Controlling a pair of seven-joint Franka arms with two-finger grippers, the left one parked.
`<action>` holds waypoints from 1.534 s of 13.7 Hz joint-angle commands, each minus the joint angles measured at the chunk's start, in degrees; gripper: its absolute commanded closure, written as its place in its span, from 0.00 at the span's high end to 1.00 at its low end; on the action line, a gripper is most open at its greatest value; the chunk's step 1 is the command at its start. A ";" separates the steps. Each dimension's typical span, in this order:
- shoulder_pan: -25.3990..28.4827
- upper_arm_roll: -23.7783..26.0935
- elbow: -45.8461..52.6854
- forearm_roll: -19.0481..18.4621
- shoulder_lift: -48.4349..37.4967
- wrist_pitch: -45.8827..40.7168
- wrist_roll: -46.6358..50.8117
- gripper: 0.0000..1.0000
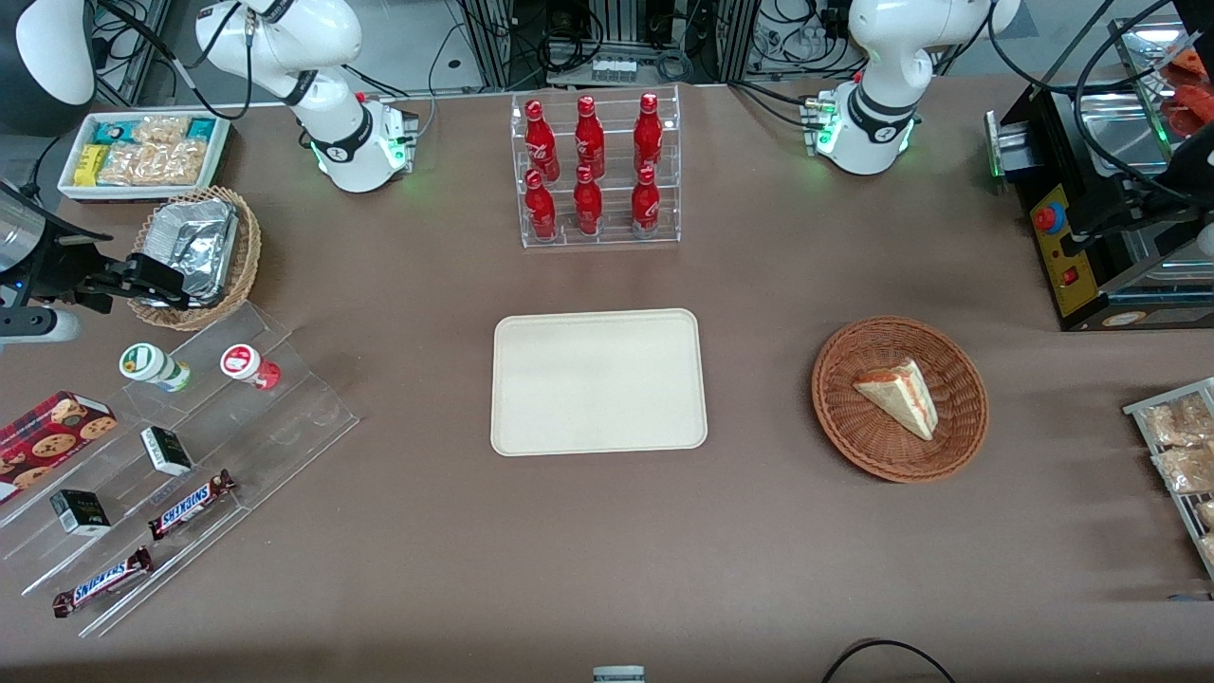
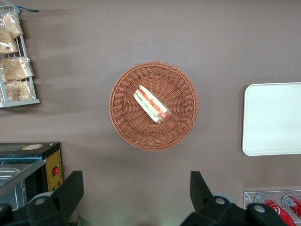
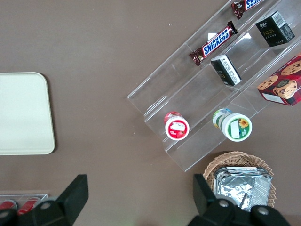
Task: Place green gum on tray
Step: 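Move the right gripper toward the green-and-white gum bottle on the acrylic stand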
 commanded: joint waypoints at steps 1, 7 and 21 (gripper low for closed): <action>-0.11 -0.11 1.78 0.44 1.10 -0.40 0.40 0.99; 0.07 -0.11 0.38 -0.43 0.75 -0.31 0.40 0.99; -6.07 -0.55 -15.44 -2.98 -2.60 14.36 -36.74 0.99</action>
